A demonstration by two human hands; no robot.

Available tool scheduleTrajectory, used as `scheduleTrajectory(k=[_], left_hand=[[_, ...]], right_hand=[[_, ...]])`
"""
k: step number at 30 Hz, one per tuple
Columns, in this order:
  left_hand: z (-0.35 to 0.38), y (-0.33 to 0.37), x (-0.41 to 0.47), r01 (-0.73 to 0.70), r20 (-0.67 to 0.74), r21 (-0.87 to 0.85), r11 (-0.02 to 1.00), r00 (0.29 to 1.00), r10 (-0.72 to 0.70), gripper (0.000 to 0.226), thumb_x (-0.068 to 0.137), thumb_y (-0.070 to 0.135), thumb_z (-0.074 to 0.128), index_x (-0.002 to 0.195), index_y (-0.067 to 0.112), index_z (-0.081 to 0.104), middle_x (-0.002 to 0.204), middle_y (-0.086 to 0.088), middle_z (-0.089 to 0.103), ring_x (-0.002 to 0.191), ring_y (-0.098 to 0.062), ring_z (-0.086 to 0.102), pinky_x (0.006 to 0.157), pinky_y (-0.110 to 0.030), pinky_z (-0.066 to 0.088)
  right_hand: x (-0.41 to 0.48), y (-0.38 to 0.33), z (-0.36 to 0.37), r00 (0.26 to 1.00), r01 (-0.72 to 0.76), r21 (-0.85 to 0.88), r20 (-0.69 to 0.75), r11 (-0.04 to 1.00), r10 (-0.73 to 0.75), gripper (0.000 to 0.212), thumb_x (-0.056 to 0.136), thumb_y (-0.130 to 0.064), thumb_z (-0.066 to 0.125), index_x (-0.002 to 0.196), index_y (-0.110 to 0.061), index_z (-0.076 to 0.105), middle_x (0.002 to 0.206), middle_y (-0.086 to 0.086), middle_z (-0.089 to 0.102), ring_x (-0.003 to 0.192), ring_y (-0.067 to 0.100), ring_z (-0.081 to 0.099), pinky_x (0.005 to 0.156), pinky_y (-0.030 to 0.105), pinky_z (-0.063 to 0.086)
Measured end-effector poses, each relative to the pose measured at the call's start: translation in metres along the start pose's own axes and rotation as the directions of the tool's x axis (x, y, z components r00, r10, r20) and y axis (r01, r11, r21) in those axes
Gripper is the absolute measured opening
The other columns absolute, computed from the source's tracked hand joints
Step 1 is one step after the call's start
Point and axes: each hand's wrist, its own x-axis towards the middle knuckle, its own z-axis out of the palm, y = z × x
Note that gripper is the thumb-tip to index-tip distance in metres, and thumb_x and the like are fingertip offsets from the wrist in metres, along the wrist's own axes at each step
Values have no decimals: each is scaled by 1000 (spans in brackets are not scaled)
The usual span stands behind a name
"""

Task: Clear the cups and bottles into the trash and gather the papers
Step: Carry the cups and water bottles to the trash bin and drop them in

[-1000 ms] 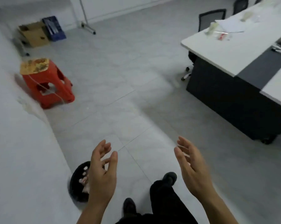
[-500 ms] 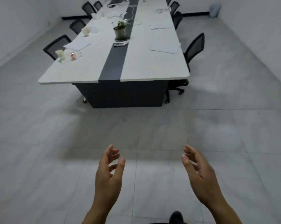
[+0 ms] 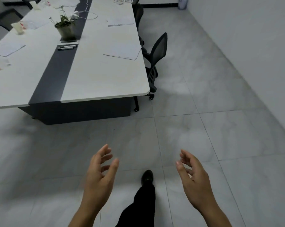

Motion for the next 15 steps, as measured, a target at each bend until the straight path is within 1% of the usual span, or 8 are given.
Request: scheduleTrajectory(k=[2,4,7,10,12,14,15], left_hand=[[27,7,53,27,-4,-9,1000,1000,-27,48,93,20,61,136,31,43,124,13,57,114,-5,58,88,-27,52],[55,25,111,43,0,-14,999,999,-43,48,94,19,61,137,30,44,123,13,58,113,-5,58,85,-26,52],[99,70,202,-29,26,-4,1000,999,29,47,94,19,62,137,29,46,120,14,60,110,0,59,79,-20,51],[149,121,291,-105,107,1,994,989,104,48,95,18,62,138,29,45,120,15,59,108,6,57,81,-14,51],[183,154,339,-156,171,19,988,974,151,48,95,20,61,139,29,45,120,16,59,109,4,58,79,-9,48],[222,164,382,-165,223,40,985,963,152,48,95,21,61,140,29,45,121,16,59,111,2,58,80,-10,48],[231,173,393,-180,216,33,983,962,169,49,95,22,61,141,29,44,122,17,59,112,1,58,81,-12,49]], right_hand=[[60,-3,-7,1000,-10,-32,0,999,10,51,90,-47,55,138,-30,51,129,-20,56,119,-9,52,98,23,47],[121,-14,-22,1000,-16,-57,-6,998,15,51,91,-47,55,139,-30,50,130,-20,55,119,-10,51,99,24,48],[208,-38,-53,998,-10,-51,-65,999,6,47,94,-40,57,139,-30,50,130,-19,56,119,-9,52,95,18,44],[285,-56,-87,991,-22,-17,-131,1000,19,44,95,-38,57,137,-31,50,130,-20,56,118,-8,52,92,13,41],[327,-62,-106,981,-36,16,-189,999,38,43,95,-37,57,137,-32,50,130,-20,56,118,-8,52,90,11,40],[367,-49,-124,967,-87,57,-235,995,98,43,94,-36,58,137,-32,51,130,-20,56,119,-8,53,89,10,40],[380,-50,-125,968,-70,82,-236,994,88,44,94,-36,58,137,-32,51,131,-20,56,118,-8,53,89,10,40]])
